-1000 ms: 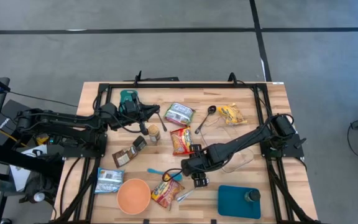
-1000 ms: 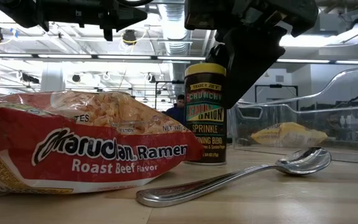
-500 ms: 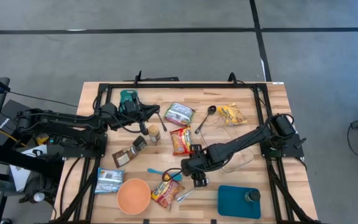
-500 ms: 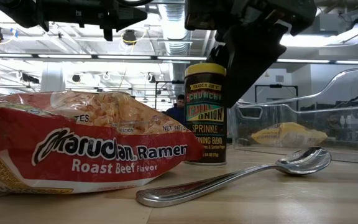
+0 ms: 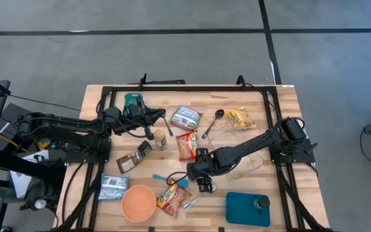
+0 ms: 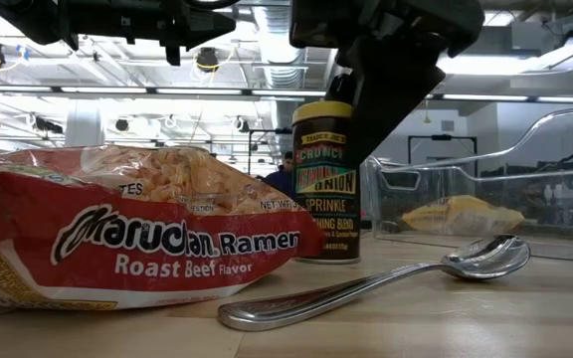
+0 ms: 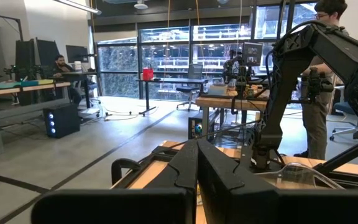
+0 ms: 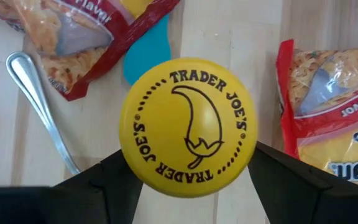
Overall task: Pick & Place Food Item
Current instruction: Put the yellow spice bottle into the blue bin
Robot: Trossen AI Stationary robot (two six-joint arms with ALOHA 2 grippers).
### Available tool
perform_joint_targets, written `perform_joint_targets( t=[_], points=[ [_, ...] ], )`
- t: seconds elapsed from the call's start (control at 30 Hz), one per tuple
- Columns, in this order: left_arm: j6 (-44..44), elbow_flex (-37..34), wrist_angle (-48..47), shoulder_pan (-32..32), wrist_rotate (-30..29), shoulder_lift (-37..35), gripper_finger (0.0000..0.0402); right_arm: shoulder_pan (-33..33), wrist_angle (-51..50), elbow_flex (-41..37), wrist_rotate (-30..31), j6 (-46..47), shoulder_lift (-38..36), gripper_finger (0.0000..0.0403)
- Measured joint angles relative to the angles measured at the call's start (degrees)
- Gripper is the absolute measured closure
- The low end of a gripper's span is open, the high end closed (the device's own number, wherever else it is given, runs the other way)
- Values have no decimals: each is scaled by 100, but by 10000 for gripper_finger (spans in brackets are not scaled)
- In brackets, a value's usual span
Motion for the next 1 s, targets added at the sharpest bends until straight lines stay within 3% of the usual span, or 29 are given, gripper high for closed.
perform_joint_targets(
  t=[0.57,0.83,1.0],
  points=[
    [0,0,0,1,1,0,402,-24,150,7,-63,48,-2,135],
    [0,0,0,2,2,0,402,-20,288,7,-63,44,-2,94],
    [0,0,0,0,2,0,402,-15,430,9,-127,0,-7,88]
  ],
)
